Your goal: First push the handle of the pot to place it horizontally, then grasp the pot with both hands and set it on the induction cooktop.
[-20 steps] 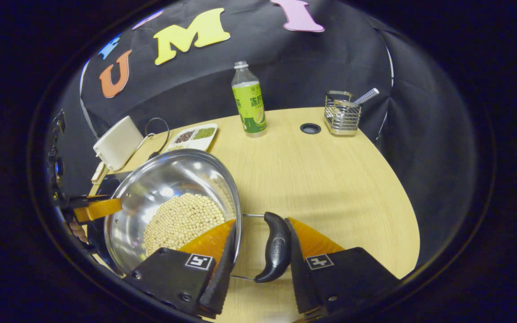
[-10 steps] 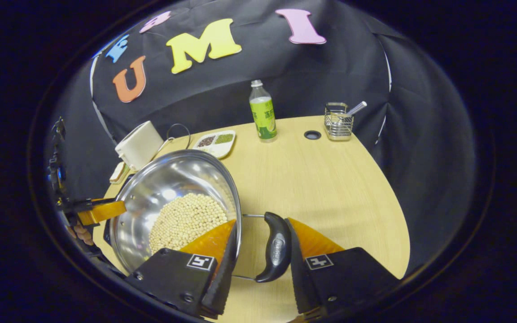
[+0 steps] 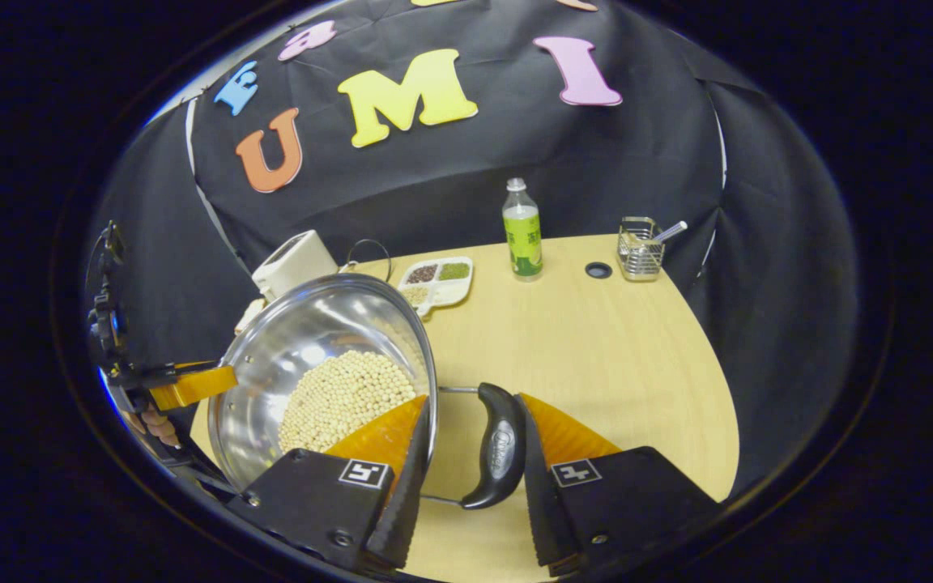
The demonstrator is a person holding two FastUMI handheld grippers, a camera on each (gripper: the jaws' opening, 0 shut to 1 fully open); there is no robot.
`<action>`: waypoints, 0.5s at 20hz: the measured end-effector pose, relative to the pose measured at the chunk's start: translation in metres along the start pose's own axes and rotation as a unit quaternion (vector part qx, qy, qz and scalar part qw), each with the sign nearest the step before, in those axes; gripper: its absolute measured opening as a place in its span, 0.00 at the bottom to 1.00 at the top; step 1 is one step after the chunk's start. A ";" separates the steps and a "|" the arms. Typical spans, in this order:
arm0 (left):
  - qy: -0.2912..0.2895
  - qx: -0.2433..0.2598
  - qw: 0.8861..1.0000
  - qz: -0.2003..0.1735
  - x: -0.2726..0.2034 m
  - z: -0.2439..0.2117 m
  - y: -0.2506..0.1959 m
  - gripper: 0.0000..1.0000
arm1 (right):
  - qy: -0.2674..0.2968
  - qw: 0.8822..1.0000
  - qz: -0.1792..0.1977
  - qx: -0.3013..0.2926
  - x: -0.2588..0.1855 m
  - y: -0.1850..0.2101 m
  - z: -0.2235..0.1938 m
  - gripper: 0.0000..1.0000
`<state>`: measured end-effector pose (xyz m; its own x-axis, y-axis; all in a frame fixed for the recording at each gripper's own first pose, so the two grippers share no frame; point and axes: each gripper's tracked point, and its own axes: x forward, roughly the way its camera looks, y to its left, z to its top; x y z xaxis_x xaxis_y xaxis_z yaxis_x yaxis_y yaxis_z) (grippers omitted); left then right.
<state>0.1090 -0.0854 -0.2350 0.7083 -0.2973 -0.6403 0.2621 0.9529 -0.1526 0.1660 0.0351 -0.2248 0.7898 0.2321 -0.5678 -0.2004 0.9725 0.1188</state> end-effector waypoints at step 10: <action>-0.032 -0.025 0.999 0.033 -0.035 0.040 0.088 0.52 | -0.009 0.999 0.024 -0.026 0.011 0.106 0.042 0.55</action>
<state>0.1329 0.0068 -0.1960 0.7642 -0.2358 -0.6003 0.1821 0.9718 -0.1499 0.1774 0.1413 -0.1846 0.7883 0.2789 -0.5484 -0.2675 0.9581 0.1027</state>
